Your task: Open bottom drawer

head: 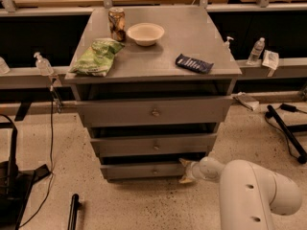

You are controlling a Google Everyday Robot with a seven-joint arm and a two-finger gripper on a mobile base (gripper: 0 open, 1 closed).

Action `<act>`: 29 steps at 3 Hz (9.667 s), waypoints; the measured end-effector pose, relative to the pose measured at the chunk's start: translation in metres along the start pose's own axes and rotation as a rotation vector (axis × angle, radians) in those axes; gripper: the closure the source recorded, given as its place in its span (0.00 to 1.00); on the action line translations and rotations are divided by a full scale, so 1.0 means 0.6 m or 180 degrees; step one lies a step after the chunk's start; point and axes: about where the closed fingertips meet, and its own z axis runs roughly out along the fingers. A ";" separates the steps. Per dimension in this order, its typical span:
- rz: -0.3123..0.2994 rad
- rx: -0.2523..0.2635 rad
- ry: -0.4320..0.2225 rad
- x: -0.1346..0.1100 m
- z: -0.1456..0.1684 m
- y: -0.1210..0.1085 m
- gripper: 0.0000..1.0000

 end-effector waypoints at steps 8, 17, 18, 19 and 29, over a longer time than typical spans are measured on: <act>0.0208 -0.0436 -0.0166 -0.009 -0.054 0.090 0.22; 0.0292 0.0031 -0.0598 -0.054 -0.080 -0.042 1.00; 0.0250 0.0091 -0.0475 -0.039 -0.058 -0.052 1.00; 0.0186 0.0103 -0.0338 -0.024 -0.030 -0.058 1.00; 0.0141 -0.0146 -0.0405 -0.017 -0.020 -0.018 0.55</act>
Offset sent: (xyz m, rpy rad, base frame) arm -0.0567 -0.0138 0.0066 0.0652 0.1300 0.0090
